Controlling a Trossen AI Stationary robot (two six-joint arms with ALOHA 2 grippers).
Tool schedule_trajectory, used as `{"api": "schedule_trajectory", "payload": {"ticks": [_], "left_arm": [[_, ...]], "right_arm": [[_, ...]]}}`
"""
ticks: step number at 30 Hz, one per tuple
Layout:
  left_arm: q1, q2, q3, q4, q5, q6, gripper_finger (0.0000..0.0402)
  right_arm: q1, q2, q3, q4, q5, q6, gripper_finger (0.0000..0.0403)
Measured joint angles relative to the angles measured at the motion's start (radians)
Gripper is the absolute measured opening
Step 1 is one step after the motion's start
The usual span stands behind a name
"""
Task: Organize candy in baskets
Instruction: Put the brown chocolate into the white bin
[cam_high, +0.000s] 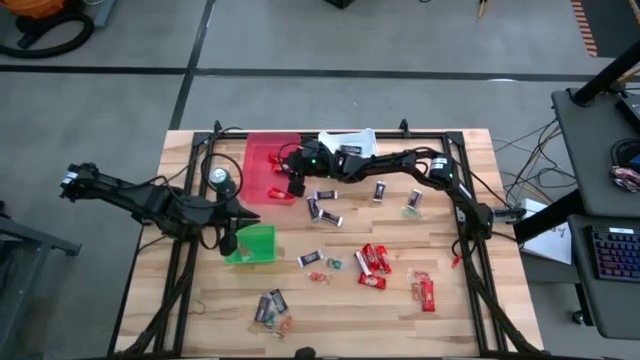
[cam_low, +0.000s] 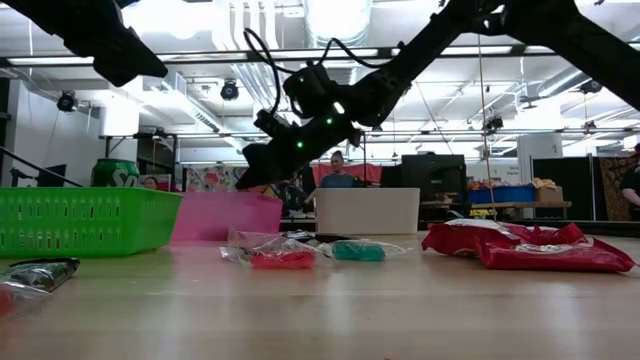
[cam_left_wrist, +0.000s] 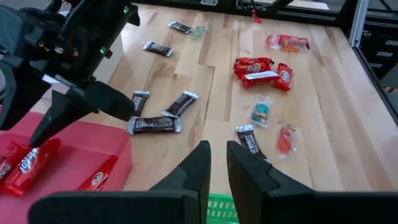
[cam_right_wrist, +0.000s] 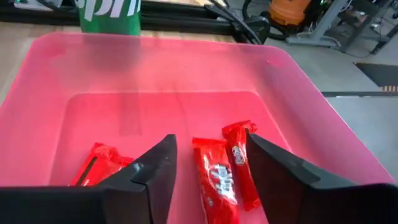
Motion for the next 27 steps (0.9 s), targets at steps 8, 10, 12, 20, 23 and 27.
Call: {"api": "schedule_trajectory", "payload": {"ticks": [8,10,12,20,23,27], "left_arm": [[0.0,0.039,0.0,0.009,0.0,-0.008,0.0037],[0.0,0.054,0.0,0.029,0.0,-0.008,0.0037],[0.0,0.071,0.0,0.056,-0.001,-0.011,0.0037],[0.0,0.156,0.0,0.143,0.0,-0.013,0.0037],[0.0,0.198,0.0,0.185,0.0,-0.013,0.0037],[0.0,0.253,0.0,0.236,0.0,-0.01,0.0037]], "right_arm": [[0.018,-0.097,0.0,-0.183,-0.064,0.02,0.0205],[0.023,-0.145,0.0,-0.276,-0.108,0.026,0.0205],[0.031,-0.198,0.0,-0.376,-0.14,0.027,0.0205],[0.079,-0.407,-0.071,-0.663,-0.156,0.025,0.019],[0.103,-0.498,-0.161,-0.652,-0.157,0.057,0.0185],[0.134,-0.609,-0.292,-0.613,-0.154,0.123,0.018]]}}
